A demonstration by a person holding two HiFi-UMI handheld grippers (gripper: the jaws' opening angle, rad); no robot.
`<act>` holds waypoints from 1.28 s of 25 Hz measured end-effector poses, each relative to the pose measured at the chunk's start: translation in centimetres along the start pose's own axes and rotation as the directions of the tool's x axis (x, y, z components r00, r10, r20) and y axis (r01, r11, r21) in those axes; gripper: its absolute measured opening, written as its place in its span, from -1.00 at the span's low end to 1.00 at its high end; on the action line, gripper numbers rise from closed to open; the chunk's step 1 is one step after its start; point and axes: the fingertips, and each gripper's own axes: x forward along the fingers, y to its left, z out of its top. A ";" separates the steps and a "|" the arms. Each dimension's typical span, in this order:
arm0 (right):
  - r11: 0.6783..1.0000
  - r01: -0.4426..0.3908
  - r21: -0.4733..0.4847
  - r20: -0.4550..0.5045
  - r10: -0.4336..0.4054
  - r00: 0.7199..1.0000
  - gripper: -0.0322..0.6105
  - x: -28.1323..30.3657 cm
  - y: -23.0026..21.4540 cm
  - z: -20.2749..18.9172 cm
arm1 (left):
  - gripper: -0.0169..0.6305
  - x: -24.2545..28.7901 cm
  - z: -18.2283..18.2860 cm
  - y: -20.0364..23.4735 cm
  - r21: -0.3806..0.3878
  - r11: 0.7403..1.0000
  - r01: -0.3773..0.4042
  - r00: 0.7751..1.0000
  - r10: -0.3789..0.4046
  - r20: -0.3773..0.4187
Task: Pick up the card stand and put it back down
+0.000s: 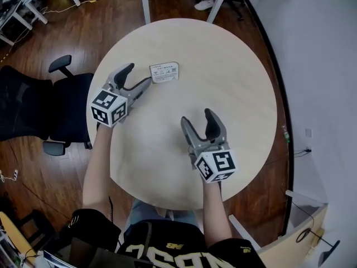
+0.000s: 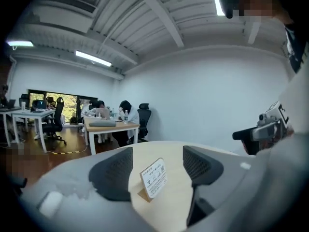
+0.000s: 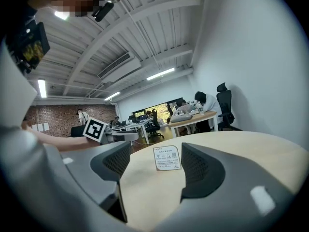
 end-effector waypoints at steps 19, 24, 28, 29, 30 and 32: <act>0.961 -0.189 -0.204 0.087 0.210 0.974 0.14 -10.1 14.1 8.0 | 0.16 -23.6 6.6 -17.5 -0.051 0.936 -0.348 0.915 0.351 0.201; 0.948 -0.239 -0.209 0.104 0.265 0.959 0.16 -12.2 15.1 7.6 | 0.23 -27.3 5.7 -20.3 -0.047 0.908 -0.416 0.885 0.416 0.209; 0.948 -0.224 -0.227 0.113 0.254 0.961 0.27 -15.7 16.2 6.9 | 0.23 -29.8 6.1 -23.7 -0.036 0.911 -0.410 0.881 0.406 0.244; 0.946 -0.215 -0.241 0.120 0.249 0.961 0.31 -16.9 16.5 6.9 | 0.23 -30.2 6.3 -24.7 -0.031 0.913 -0.406 0.880 0.400 0.256; 0.946 -0.198 -0.257 0.127 0.236 0.964 0.36 -18.1 16.8 6.8 | 0.23 -30.7 6.4 -25.6 -0.017 0.915 -0.404 0.881 0.394 0.261; 0.944 -0.146 -0.297 0.124 0.189 0.974 0.47 -20.6 17.3 6.0 | 0.23 -32.1 5.4 -27.0 0.021 0.911 -0.412 0.885 0.394 0.248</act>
